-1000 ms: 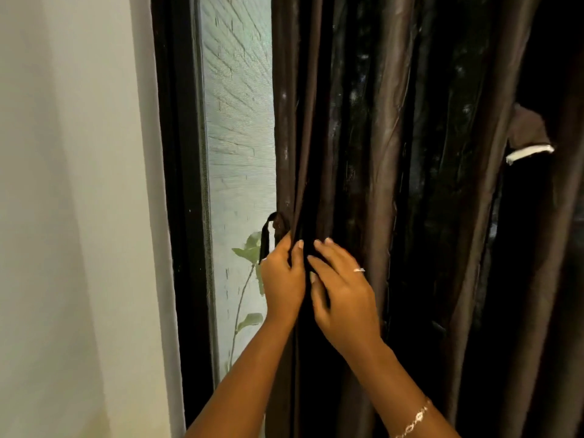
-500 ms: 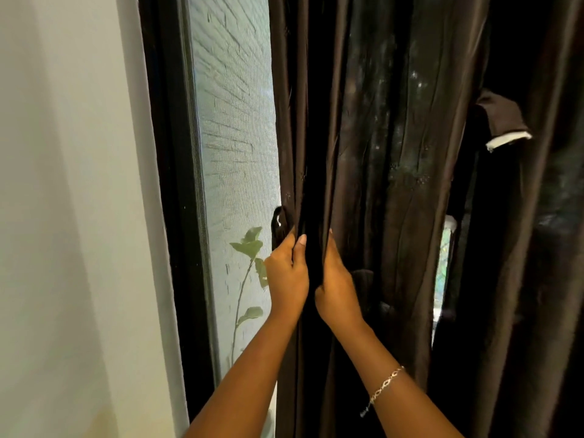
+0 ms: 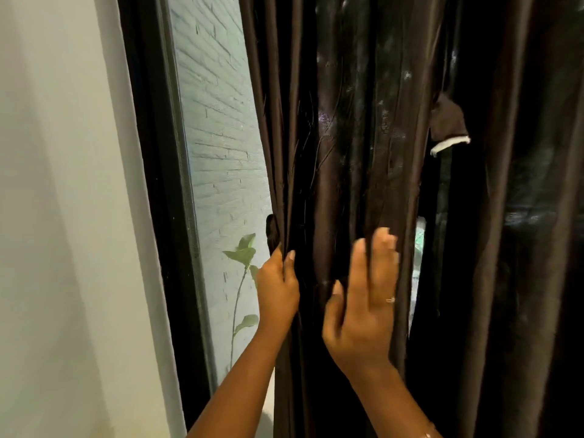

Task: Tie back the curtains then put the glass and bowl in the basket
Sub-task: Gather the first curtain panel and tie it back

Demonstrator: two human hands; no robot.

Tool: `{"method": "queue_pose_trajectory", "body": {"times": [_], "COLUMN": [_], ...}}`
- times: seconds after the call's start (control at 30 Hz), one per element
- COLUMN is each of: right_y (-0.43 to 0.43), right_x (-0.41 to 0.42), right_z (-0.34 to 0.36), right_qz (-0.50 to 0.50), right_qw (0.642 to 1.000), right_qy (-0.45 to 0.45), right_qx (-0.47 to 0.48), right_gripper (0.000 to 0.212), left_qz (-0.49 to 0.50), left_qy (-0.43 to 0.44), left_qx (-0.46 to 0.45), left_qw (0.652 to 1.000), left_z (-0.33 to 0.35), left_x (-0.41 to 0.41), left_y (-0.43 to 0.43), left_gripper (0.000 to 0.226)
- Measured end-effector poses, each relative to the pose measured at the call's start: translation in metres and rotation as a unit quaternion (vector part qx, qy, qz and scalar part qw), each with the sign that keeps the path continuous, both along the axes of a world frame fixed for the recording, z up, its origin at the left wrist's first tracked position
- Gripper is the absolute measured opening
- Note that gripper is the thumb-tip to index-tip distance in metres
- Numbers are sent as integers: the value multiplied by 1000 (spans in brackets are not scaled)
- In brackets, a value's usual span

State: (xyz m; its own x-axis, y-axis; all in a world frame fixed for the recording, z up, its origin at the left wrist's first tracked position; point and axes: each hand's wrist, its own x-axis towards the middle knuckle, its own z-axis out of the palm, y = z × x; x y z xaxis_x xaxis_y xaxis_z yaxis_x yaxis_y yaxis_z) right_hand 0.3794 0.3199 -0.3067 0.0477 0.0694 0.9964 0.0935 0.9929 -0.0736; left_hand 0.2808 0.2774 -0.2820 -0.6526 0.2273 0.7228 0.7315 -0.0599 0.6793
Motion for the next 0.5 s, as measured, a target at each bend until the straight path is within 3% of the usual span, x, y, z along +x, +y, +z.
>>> {"method": "queue_pose_trajectory", "body": {"times": [0.07,0.17,0.27,0.5], "right_y": [12,30,33,32], "right_x": [11,11,-1,-23], "right_z": [5,8,-1,-11], "right_qz": [-4,92,156,223], "right_qw": [995,967,954,924], "right_qy": [52,-1,-73,-231], "right_qx": [-90,-237,-246,-207], "right_gripper": [73,78,73,89], "left_qz": [3,3,5,-12], "left_qy": [-8,-6,-17,-16], "left_qx": [8,26,27,26], "left_qw": [1000,1000,999,999], "left_z": [0,0,-1,0], "left_x": [5,10,14,23], "left_y": [2,6,10,17], "left_gripper": [27,28,27,24]}}
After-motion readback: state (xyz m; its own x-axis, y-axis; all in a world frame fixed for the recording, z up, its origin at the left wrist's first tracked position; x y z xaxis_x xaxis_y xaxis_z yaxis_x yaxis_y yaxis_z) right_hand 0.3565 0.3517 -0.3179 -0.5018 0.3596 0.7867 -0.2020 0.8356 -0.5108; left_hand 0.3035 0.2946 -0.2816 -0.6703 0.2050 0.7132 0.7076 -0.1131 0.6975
